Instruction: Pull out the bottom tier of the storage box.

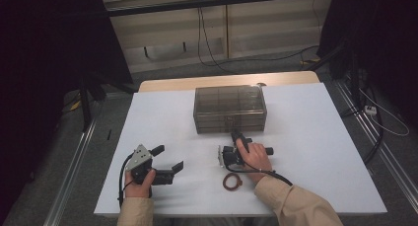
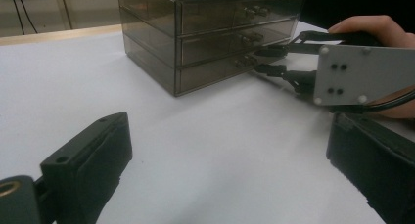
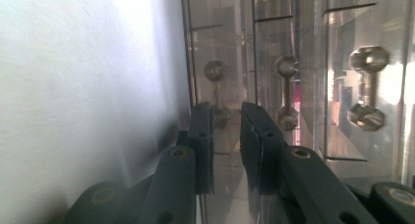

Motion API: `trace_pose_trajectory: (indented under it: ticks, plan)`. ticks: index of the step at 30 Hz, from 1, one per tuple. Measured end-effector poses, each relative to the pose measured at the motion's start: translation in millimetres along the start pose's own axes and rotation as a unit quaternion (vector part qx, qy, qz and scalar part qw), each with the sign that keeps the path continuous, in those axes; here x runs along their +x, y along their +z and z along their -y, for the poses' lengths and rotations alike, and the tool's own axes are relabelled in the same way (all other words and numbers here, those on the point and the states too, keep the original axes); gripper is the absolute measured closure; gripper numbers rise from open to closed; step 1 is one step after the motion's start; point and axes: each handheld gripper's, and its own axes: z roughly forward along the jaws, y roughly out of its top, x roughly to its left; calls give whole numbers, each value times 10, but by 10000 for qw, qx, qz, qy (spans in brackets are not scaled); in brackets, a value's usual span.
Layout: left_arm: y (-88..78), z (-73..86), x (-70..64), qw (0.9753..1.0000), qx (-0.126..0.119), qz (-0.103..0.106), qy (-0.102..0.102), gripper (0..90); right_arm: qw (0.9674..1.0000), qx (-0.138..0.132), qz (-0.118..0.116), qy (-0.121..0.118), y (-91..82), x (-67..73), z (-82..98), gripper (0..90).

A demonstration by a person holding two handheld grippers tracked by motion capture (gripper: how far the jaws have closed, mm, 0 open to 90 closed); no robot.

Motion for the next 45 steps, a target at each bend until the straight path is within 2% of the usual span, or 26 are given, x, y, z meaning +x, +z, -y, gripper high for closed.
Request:
trace_pose_trajectory:
  ticks: [3,6,9,11,17,22,25,29,30,34,39,45]
  plan:
    - [1,1,5,10000,9,-2,5,31,10000,-10,-4,-12,62,11,11,789]
    - [1,-1,5,10000,-8,1,-7,31,9996,-68,130,-235,79,49,-8,805]
    - [-2,-3,7,10000,2,3,-3,31,9999,-33,117,-28,61,30,-3,811]
    - [-2,-2,3,10000,11,14,3,31,9999,-78,139,8,45,21,-11,812]
    - [-8,-2,0,10000,16,14,4,31,9999,-37,136,11,-11,26,-20,812]
    - [-6,-1,-8,10000,22,19,-2,31,9998,-30,144,-102,-64,82,-27,810]
    - [0,0,-10,10000,42,26,12,31,9999,-33,106,-50,-90,90,-29,807]
    - [-1,1,-6,10000,45,17,4,31,10000,-65,7,40,-109,67,-18,773]
    - [-1,1,-6,10000,40,17,4,31,9999,-115,8,92,-115,50,-18,733]
    - [2,1,-9,10000,47,24,10,31,9997,-148,-74,191,-133,-6,-16,679]
    - [-2,-1,-8,10000,48,15,10,31,9995,-124,-193,235,-83,-51,38,633]
    - [4,0,-7,10000,46,19,22,31,9993,-86,-332,151,-20,-84,49,627]
